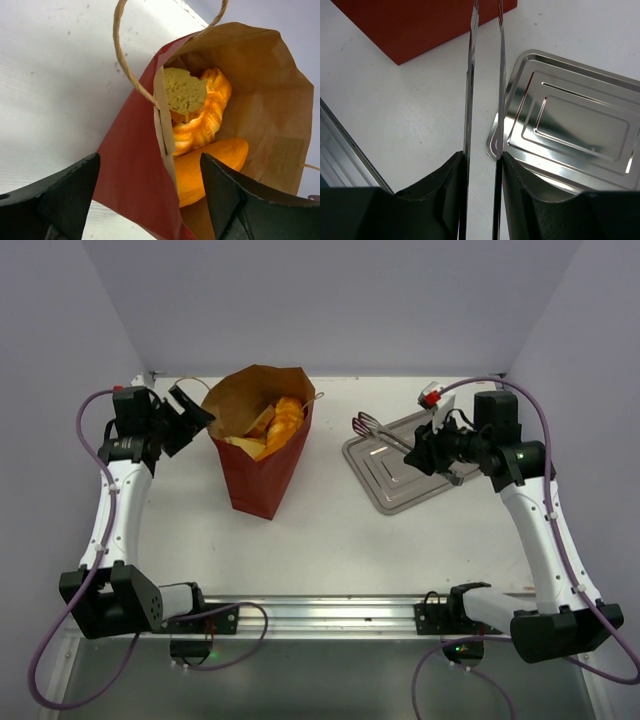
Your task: Take the fake bread out of the paper bag
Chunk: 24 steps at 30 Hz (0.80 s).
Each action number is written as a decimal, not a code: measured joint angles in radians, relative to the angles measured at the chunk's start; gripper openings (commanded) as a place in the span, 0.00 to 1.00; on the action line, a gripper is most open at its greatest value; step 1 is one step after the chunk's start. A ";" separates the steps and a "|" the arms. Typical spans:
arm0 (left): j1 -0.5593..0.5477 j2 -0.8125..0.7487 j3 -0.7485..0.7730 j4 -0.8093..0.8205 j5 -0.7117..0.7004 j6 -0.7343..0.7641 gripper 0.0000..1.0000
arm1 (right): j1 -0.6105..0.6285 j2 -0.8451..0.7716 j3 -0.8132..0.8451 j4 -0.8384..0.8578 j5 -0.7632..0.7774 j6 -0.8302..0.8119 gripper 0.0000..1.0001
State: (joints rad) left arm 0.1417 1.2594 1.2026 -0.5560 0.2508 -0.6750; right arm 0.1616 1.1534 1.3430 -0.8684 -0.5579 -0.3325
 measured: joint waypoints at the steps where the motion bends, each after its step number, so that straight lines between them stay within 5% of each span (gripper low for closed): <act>1: 0.000 0.009 0.000 0.008 0.014 -0.003 0.81 | 0.000 0.000 0.002 -0.001 -0.007 0.003 0.38; 5: 0.000 0.069 0.000 0.045 0.062 -0.013 0.72 | 0.000 0.007 0.031 -0.003 -0.025 0.014 0.38; 8: 0.000 0.119 0.000 0.075 0.101 -0.021 0.51 | 0.000 0.013 0.072 -0.003 -0.040 0.018 0.38; 11: 0.000 0.156 0.000 0.102 0.137 -0.025 0.03 | 0.000 0.013 0.112 -0.005 -0.061 0.019 0.38; 24: -0.121 0.135 0.101 0.146 0.174 0.040 0.00 | 0.000 0.047 0.301 -0.080 -0.122 0.019 0.41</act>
State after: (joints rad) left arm 0.0204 1.3941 1.3037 -0.4095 0.4244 -0.6346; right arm 0.1616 1.1999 1.6440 -0.9482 -0.6796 -0.3138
